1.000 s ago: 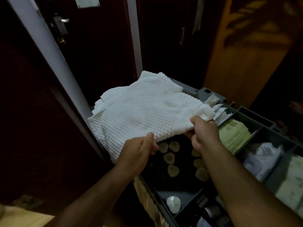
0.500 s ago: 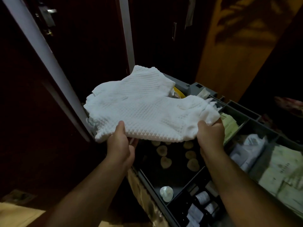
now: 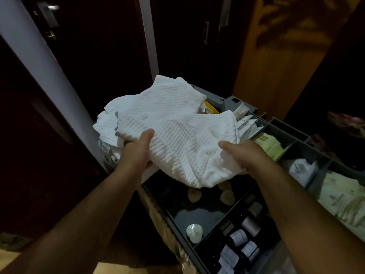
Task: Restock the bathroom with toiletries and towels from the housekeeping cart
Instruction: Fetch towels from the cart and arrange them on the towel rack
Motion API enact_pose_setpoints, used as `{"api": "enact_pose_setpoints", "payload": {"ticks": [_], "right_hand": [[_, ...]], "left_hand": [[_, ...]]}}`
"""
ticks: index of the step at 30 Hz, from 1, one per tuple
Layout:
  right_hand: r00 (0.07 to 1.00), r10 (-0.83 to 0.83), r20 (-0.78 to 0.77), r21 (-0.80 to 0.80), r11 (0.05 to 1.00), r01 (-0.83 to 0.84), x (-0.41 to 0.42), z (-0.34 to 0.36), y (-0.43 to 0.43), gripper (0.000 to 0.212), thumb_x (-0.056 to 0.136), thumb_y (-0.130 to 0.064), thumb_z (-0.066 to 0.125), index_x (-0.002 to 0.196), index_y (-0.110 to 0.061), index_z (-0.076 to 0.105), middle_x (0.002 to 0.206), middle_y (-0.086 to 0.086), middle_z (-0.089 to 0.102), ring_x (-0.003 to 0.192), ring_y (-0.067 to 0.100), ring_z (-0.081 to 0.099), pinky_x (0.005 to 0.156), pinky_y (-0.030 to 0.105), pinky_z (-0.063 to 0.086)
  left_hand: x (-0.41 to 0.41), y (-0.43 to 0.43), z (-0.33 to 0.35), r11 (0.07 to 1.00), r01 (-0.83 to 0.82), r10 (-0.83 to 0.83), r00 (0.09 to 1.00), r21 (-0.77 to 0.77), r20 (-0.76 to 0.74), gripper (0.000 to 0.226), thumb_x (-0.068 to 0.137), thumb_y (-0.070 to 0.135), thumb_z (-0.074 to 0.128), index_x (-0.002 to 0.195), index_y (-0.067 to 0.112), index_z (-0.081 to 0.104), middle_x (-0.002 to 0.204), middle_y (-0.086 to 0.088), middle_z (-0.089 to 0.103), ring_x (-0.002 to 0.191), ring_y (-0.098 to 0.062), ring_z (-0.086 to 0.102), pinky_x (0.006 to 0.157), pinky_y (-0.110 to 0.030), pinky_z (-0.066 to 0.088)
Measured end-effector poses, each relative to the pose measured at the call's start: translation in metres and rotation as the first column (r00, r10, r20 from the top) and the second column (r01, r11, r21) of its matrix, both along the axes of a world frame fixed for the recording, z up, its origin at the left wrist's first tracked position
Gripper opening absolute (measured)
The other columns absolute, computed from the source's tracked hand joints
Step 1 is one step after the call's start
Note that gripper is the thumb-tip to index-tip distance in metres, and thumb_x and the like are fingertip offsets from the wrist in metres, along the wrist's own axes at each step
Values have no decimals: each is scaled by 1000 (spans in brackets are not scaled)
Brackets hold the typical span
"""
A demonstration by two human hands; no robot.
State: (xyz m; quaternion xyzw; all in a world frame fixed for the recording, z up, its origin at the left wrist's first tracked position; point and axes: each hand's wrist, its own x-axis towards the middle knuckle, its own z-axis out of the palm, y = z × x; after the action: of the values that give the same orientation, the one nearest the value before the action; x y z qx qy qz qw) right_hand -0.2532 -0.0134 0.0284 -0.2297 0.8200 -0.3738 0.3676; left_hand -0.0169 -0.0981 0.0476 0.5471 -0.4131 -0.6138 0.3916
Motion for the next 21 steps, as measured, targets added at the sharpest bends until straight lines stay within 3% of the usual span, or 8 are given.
{"api": "enact_pose_setpoints", "payload": {"ticks": [4,6,8,10,13,16,18,21], "right_hand": [[980,145,-133,15,989,-145,0,6,-6,39,73,-27,59,108,-12,68,106,12,68,92,33,65,85,48,59],[978,151,-143,8,988,-151,-1,8,-9,28,81,-18,57,105,-8,68,105,16,67,92,35,63,85,47,58],[978,155,-141,17,988,-154,-1,6,-15,34,85,-22,59,114,-5,65,113,17,65,98,35,63,83,43,56],[976,138,-169,12,990,-138,6,4,-21,45,89,-30,61,126,-3,61,123,18,62,108,36,60,83,37,51],[978,89,-190,-40,994,-98,16,-1,-26,42,91,-26,59,127,-5,61,124,17,63,111,37,59,89,39,52],[981,110,-161,-108,986,-128,22,-3,-27,33,92,-22,56,122,-13,66,113,8,67,102,32,62,85,38,53],[977,137,-162,-139,977,-160,27,-4,-29,29,93,-23,56,119,-16,68,109,5,67,98,27,62,81,35,51],[971,155,-181,-162,969,-185,37,-4,-34,24,93,-22,56,110,-13,71,104,8,69,93,27,63,72,32,48]], "left_hand": [[8,-22,14,988,45,1,956,-150,293,64,85,56,60,135,18,53,120,-2,66,105,-22,63,78,-32,50],[13,-32,25,984,112,-46,913,-141,404,59,80,54,62,126,18,59,112,-3,68,99,-23,64,82,-36,53],[14,-42,35,966,188,-65,838,-176,541,54,76,52,63,114,13,64,94,-2,68,84,-20,64,74,-33,53],[11,-51,43,927,306,-62,699,-218,713,53,74,48,66,111,10,62,87,-4,67,77,-21,63,63,-29,48],[5,-60,50,872,477,-83,366,-110,927,35,84,39,73,90,9,55,73,-2,57,66,-16,55,55,-27,41],[3,-70,45,875,485,-98,167,5,981,44,85,46,73,94,6,58,74,-1,50,68,-17,50,64,-31,40],[3,-74,38,891,451,-133,174,41,976,50,84,51,72,102,5,64,80,-2,53,73,-18,52,65,-30,40],[7,-77,26,952,305,-146,396,20,906,58,77,48,81,109,5,60,91,-5,61,78,-17,57,61,-26,40]]}}
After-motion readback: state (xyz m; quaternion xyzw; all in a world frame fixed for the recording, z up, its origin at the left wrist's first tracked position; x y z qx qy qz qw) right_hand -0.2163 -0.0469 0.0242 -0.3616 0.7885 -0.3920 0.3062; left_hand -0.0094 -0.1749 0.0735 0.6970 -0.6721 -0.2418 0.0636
